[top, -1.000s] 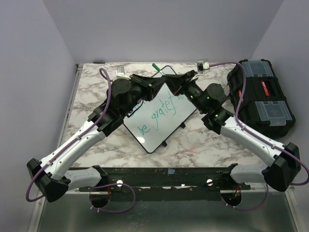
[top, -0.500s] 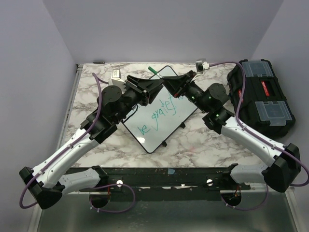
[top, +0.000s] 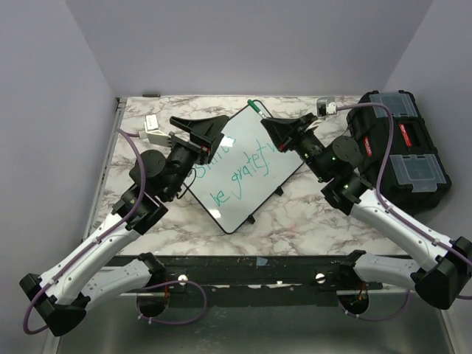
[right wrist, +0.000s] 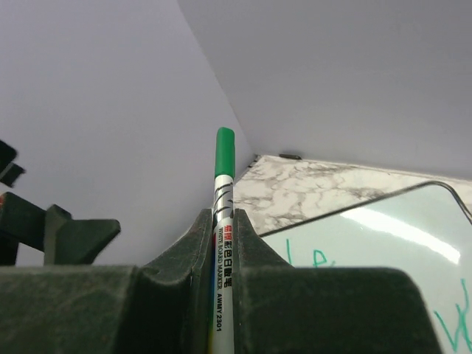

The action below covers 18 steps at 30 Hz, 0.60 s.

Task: Write a sentence on the whiteboard
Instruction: Put down the whiteboard marker at the center of the board.

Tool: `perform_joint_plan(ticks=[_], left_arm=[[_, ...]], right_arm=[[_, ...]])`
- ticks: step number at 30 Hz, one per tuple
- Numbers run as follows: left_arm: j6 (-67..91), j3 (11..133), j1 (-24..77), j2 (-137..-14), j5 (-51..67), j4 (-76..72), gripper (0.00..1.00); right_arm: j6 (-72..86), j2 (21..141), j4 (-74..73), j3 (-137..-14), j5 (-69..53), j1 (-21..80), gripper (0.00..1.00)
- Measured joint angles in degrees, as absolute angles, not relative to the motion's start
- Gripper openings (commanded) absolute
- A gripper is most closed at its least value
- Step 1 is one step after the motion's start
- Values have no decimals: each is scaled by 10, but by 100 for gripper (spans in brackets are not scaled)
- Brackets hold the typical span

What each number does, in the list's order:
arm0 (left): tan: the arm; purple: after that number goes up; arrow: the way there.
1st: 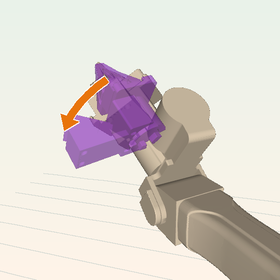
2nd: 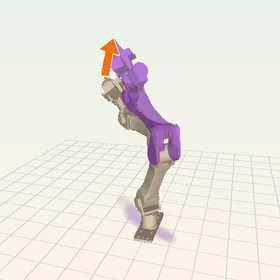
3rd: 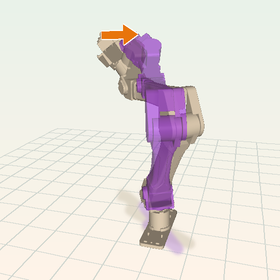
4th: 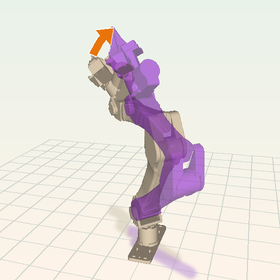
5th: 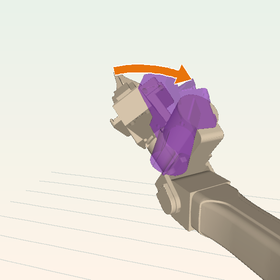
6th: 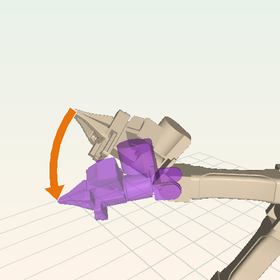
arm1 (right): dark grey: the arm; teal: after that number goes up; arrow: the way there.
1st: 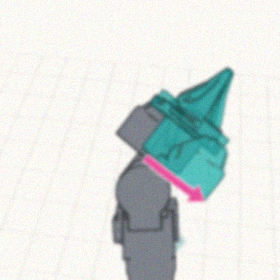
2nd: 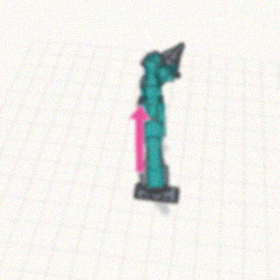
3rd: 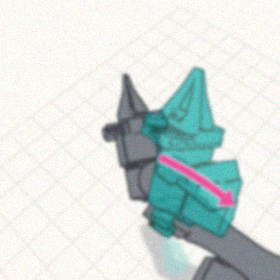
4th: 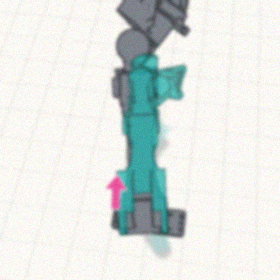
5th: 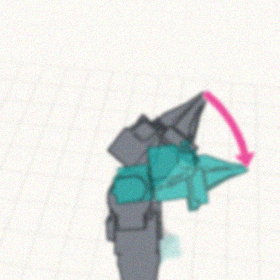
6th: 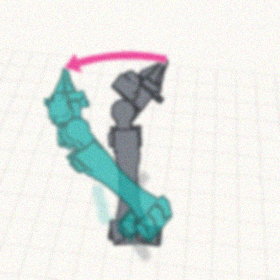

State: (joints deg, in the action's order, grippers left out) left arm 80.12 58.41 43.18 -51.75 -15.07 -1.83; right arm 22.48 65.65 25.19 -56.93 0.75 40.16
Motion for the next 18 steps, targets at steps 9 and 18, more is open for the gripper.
perform_joint_plan(ticks=[9,18], left_arm=[[619,536,391,-465,-201,-73,98],[470,482,330,-423,-210,-102,98]], right_arm=[[209,587,181,-481,174,402,1],[232,517,124,-374,328,402,1]])
